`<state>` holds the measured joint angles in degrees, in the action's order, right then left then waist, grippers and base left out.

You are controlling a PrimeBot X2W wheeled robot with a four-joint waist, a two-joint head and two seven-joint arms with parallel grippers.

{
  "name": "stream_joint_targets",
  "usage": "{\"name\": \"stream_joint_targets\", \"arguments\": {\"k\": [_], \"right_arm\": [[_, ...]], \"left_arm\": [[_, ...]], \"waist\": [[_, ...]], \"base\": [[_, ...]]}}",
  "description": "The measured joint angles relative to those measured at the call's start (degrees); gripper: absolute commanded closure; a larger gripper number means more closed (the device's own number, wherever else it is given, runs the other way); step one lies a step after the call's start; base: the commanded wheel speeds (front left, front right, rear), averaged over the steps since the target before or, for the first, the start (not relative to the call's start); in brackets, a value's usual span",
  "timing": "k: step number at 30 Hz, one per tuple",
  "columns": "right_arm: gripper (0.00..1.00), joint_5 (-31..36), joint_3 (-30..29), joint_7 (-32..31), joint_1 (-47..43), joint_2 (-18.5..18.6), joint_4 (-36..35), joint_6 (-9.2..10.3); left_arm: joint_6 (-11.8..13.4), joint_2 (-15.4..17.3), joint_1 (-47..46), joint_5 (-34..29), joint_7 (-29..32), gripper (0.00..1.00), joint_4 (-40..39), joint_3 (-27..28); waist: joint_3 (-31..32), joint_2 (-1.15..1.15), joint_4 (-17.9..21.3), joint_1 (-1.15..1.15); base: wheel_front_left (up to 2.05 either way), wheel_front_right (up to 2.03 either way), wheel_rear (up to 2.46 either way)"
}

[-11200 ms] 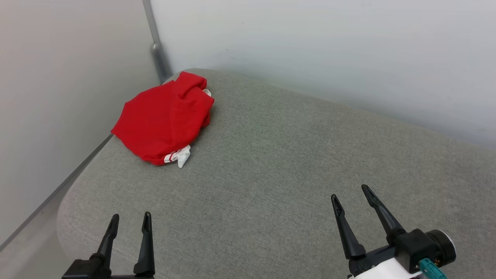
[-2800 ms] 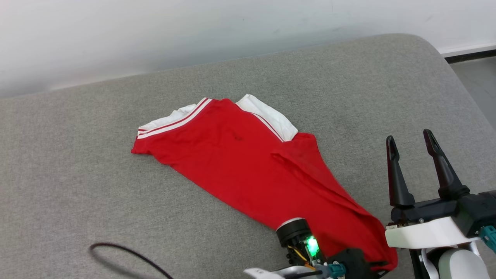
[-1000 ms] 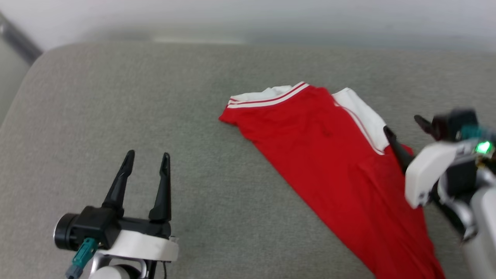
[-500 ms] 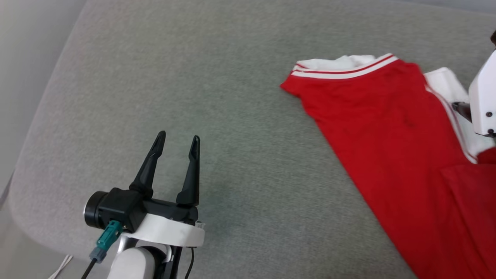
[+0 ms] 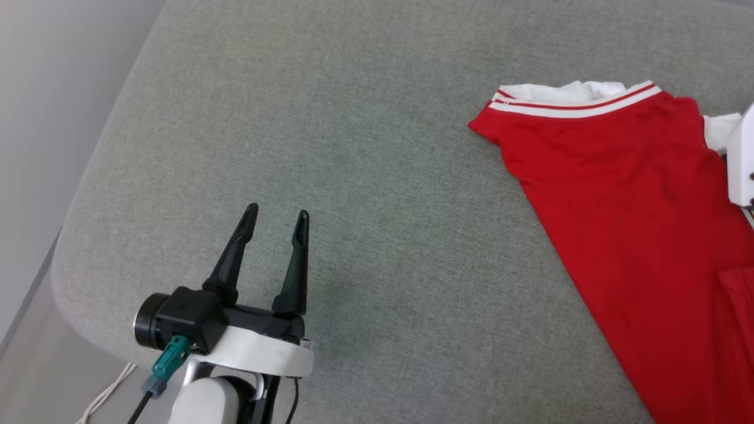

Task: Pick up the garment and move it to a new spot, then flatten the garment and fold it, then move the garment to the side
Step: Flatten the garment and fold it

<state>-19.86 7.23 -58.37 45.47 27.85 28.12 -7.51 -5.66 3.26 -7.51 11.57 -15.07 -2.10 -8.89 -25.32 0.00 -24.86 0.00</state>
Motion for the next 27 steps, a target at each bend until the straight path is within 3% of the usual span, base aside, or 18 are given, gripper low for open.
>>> {"name": "stream_joint_targets", "arguments": {"k": [7, 16, 22, 27], "right_arm": [[1.00, -2.9, -0.3, 5.1, -3.5, 0.5, 0.6, -0.04], [1.00, -4.6, -3.3, 8.7, -10.9, 6.6, -0.4, -0.02], [1.00, -0.7, -9.4, 11.2, -15.3, 10.1, 0.7, -0.02], [1.00, 3.5, -15.1, 13.4, -18.8, 10.2, 3.4, -0.01]], "left_arm": [[-0.7, -0.1, 0.4, -1.4, 0.0, 0.00, 0.1, 1.9], [-1.2, 0.3, 1.8, -2.4, 0.0, 0.00, 0.2, 3.8], [-1.4, 0.3, 1.7, -2.8, 0.0, 0.00, 0.2, 4.5], [-1.4, 0.3, 1.7, -2.8, 0.0, 0.00, 0.5, 5.1]], "waist": [[2.7, 0.00, 3.4, 0.00], [6.5, 0.00, 10.0, 0.00], [8.0, 0.00, 13.1, 0.00], [8.7, 0.00, 14.1, 0.00]], "base": [[0.00, 0.00, 0.00], [0.00, 0.00, 0.00], [0.00, 0.00, 0.00], [0.00, 0.00, 0.00]]}}
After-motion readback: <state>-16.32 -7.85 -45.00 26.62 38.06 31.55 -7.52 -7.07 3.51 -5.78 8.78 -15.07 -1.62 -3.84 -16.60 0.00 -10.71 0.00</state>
